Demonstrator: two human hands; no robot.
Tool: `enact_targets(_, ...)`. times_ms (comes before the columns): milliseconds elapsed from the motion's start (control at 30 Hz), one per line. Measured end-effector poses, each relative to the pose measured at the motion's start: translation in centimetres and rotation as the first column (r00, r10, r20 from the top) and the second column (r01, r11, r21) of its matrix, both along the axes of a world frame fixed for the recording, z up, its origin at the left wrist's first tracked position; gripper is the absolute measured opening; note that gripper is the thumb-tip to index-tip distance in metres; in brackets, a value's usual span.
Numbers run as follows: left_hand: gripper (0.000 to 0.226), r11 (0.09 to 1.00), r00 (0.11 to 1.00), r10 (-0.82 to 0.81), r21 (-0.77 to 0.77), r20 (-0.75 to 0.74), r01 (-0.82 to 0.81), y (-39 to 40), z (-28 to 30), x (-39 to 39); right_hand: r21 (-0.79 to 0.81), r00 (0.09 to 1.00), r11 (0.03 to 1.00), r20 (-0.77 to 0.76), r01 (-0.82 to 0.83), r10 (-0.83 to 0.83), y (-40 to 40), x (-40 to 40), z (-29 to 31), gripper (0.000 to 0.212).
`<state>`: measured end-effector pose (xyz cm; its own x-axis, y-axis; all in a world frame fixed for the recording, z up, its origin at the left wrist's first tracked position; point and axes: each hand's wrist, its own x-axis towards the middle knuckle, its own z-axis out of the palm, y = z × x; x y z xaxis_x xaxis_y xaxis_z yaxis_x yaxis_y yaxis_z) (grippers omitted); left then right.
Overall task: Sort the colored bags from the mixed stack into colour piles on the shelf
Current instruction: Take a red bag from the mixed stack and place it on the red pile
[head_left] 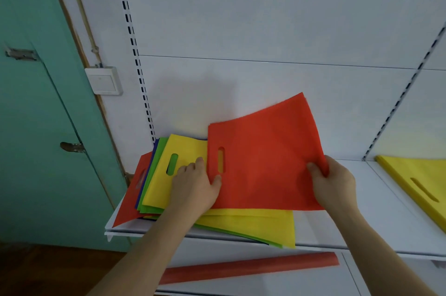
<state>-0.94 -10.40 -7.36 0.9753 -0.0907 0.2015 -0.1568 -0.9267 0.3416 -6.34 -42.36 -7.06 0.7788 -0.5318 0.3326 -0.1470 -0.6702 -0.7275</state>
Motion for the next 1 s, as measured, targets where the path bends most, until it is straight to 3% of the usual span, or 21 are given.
enact_targets(67, 0.061, 0.978, 0.999, -0.025, -0.207, -0.046, 0.015, -0.6, 0.3, 0.8, 0.09, 0.996, 0.996, 0.089, -0.022, 0.014, 0.2, -0.6, 0.2, 0.016)
enact_targets(100, 0.052, 0.919, 0.994, -0.042, -0.394, -0.097, 0.0, -0.8, 0.6, 1.4, 0.119, 0.992, 0.992, 0.128, -0.034, 0.019, 0.3, -0.9, 0.4, 0.014)
enact_targets(167, 0.024, 0.664, 0.986, -0.062, -0.744, -0.153, -0.073, -0.9, 1.3, 2.2, 0.167, 0.982, 0.984, 0.189, -0.055, 0.023, 0.5, -1.4, 0.9, 0.008)
enact_targets(200, 0.012, 0.558, 0.992, -0.04, -0.827, -0.118, -0.076, -0.8, 1.7, 2.6, 0.186, 0.977, 0.981, 0.213, -0.064, 0.023, 0.5, -1.7, 1.2, 0.007)
enact_targets(233, 0.006, 0.509, 0.999, -0.011, -0.86, -0.049, -0.036, -0.7, 2.1, 2.8, 0.199, 0.972, 0.978, 0.236, -0.066, 0.017, 0.6, -1.9, 1.5, 0.008)
enact_targets(367, 0.008, 0.525, 0.987, 0.001, -0.84, 0.164, 0.139, 0.0, 3.0, 3.0, 0.255, 0.955, 0.965, 0.296, -0.063, -0.016, 0.9, -2.0, 1.8, 0.022)
enact_targets(467, 0.014, 0.497, 0.98, -0.104, -0.844, 0.171, 0.2, 0.4, 2.4, 2.2, 0.27, 0.97, 0.959, 0.243, -0.086, 0.019, 1.4, -2.1, 0.6, 0.023)
enact_targets(600, 0.017, 0.545, 0.975, -0.18, -0.812, 0.128, 0.207, 0.1, 1.2, 1.2, 0.247, 0.987, 0.967, 0.161, -0.062, 0.022, 1.9, -2.7, -0.5, 0.019)
enact_targets(700, 0.022, 0.538, 0.971, -0.182, -0.811, 0.154, 0.23, -0.4, 1.6, 1.2, 0.215, 0.976, 0.976, 0.207, 0.028, -0.073, 1.7, -3.8, 0.5, 0.017)
enact_targets(833, 0.012, 0.509, 0.958, -0.128, -0.812, 0.258, 0.286, -2.4, 2.7, 0.8, 0.243, 0.928, 0.956, 0.291, 0.164, -0.233, 1.0, -6.8, 1.4, 0.043)
enact_targets(1000, 0.025, 0.468, 0.951, -0.115, -0.829, 0.288, 0.307, -7.7, 2.4, -1.3, 0.184, 0.897, 0.945, 0.307, 0.27, -0.317, -0.7, -12.4, 0.7, 0.038)
